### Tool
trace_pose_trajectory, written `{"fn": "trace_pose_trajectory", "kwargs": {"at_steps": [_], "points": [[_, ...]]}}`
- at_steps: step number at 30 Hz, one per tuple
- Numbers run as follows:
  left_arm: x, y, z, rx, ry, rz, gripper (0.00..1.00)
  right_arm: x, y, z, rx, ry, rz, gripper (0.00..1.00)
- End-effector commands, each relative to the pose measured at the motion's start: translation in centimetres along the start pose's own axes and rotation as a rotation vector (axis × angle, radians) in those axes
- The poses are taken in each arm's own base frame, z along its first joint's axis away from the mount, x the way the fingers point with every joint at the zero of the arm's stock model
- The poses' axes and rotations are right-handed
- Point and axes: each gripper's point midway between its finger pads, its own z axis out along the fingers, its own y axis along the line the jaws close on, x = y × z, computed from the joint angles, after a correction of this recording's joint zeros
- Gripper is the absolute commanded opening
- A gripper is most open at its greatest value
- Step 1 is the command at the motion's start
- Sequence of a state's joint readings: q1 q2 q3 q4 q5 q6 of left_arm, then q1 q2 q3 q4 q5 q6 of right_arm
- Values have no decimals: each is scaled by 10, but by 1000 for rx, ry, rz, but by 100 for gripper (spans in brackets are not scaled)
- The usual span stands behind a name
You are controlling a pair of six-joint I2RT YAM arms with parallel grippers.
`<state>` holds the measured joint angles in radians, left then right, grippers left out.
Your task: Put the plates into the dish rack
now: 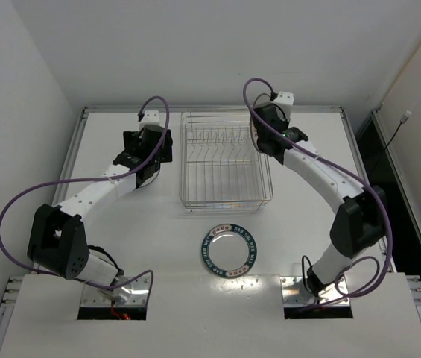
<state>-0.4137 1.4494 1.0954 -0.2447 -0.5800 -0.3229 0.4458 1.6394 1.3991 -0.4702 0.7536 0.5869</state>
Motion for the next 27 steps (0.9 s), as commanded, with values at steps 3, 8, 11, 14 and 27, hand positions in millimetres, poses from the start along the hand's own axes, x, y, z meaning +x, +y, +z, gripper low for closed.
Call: {"fn": "trace_pose_trajectory", "kwargs": {"at_steps": [3,8,11,14,27], "points": [[-11,-6,-1,13,-36,-19,86,-20,14,9,58,-61,-11,0],[-11,-6,-1,13,-36,-19,86,-10,27,15,71,-28,-54,0],[-11,-6,-1,13,-36,-19,86,-11,30,16,63,-23,-55,0],[-11,-5,-1,12,-36,-10,86,-8,44,18,6,7,-77,0],[0,3,9,-63,-18,14,92,-9,34,-67,-317,64,-47,44]]}}
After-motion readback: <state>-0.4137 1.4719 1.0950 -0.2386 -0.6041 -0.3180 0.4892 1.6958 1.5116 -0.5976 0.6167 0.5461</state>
